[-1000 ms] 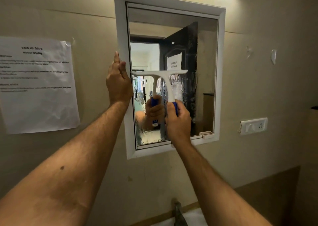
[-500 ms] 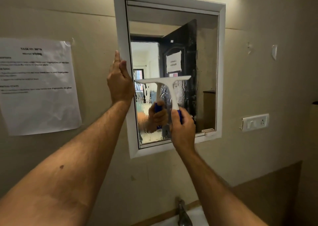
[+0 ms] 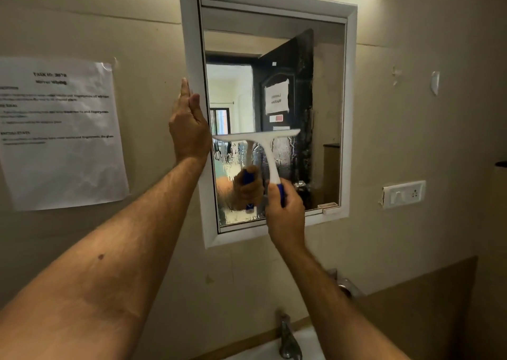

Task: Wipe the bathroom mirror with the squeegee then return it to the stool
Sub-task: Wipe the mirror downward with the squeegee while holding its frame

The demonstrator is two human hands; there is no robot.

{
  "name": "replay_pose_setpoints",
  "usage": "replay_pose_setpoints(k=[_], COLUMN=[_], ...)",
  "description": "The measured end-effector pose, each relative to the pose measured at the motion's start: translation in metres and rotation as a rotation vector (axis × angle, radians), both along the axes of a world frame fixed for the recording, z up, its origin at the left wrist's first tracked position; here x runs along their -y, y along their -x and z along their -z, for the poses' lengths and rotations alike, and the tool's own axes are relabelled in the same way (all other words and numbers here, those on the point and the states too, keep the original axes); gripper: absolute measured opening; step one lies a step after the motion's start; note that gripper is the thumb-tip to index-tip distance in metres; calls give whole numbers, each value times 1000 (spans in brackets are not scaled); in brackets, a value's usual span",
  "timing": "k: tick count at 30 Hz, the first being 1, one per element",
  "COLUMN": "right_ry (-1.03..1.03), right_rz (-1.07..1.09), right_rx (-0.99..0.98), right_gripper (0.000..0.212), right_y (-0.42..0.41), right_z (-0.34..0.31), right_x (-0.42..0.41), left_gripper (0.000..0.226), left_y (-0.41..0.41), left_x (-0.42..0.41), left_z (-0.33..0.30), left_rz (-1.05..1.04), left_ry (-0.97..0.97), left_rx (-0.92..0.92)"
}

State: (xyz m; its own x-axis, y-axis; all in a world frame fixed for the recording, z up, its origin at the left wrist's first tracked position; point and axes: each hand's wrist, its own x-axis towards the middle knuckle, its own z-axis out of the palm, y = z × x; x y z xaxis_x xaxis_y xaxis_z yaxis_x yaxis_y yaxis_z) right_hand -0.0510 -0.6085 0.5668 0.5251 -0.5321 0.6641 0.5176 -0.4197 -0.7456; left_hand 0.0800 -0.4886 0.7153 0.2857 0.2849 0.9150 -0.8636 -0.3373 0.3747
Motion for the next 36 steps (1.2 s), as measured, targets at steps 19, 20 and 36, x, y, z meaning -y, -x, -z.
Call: replay_pose_setpoints(k=[19,20,36], right_ry=[-96,-99,-198], right_rz=[-13,-30,28], right_rx=[9,9,33], right_gripper=[50,46,26], right_y=[-13,-9,-9], right_z=[35,30,38], right_x=[-3,-3,-21], left_gripper=[42,42,47], left_y=[2,2,-12], left_x=[-3,-3,-3], left_z=[-5,-3,-8], left_rz=[18,19,47], left_ry=[19,17,17], left_rx=[6,2,45])
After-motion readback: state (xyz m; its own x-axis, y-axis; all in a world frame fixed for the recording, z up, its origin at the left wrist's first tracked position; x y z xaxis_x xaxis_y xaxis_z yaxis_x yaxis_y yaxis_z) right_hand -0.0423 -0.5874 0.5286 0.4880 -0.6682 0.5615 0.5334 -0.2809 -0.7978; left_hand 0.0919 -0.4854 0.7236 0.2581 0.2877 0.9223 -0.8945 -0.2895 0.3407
